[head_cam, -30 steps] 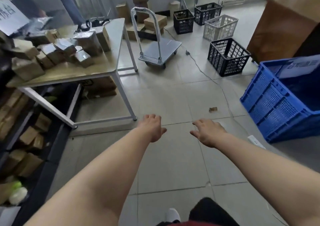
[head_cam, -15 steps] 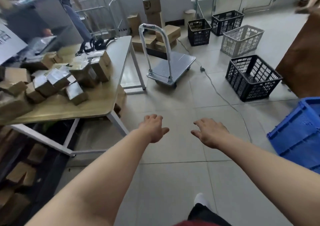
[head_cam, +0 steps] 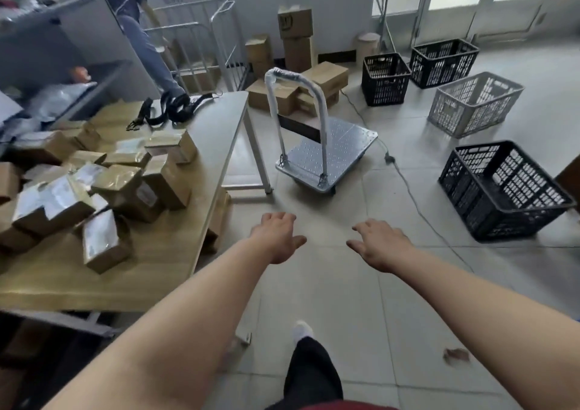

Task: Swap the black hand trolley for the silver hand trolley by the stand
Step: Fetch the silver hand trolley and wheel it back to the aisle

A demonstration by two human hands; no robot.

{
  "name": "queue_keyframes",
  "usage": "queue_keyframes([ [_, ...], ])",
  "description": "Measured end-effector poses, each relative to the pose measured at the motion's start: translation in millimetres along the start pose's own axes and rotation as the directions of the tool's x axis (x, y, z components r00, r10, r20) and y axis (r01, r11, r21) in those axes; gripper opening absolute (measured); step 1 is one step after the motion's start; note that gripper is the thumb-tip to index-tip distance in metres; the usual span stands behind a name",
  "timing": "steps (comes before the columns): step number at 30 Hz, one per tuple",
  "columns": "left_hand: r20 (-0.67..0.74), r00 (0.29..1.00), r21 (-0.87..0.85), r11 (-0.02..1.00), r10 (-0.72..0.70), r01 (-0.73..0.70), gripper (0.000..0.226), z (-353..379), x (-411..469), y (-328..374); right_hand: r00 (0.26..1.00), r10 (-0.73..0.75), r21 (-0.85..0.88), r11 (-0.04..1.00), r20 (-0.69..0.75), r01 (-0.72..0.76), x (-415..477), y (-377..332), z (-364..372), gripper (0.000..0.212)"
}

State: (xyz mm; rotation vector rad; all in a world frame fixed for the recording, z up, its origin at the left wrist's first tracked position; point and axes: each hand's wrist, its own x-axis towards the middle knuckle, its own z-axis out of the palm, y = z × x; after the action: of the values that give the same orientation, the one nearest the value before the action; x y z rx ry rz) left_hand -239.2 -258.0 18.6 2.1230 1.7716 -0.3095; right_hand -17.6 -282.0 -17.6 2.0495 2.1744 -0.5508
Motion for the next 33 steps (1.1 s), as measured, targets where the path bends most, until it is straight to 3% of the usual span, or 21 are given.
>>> queue_keyframes([
  [11,-0.004,0.999,0.041,0.998,0.037,-0.036,0.061,-112.9,221.9,-72.7,0.994,0.105,0.057,0.993,-0.022,-0.104,220.9,-12.7,-91.6,0.051],
  [28,-0.057,0.995,-0.037,0.996,-0.088,0.086,0.065,-246.8,534.2,-97.2,1.0,0.001,0.083,0.997,0.023,-0.003,573.4,17.6,-218.0,0.049],
  [33,0.02,0.997,-0.013,0.997,-0.081,0.081,0.065,-261.4,593.6,-101.3,0.999,-0.004,0.071,0.997,0.035,0.001,630.1,20.8,-229.0,0.05],
])
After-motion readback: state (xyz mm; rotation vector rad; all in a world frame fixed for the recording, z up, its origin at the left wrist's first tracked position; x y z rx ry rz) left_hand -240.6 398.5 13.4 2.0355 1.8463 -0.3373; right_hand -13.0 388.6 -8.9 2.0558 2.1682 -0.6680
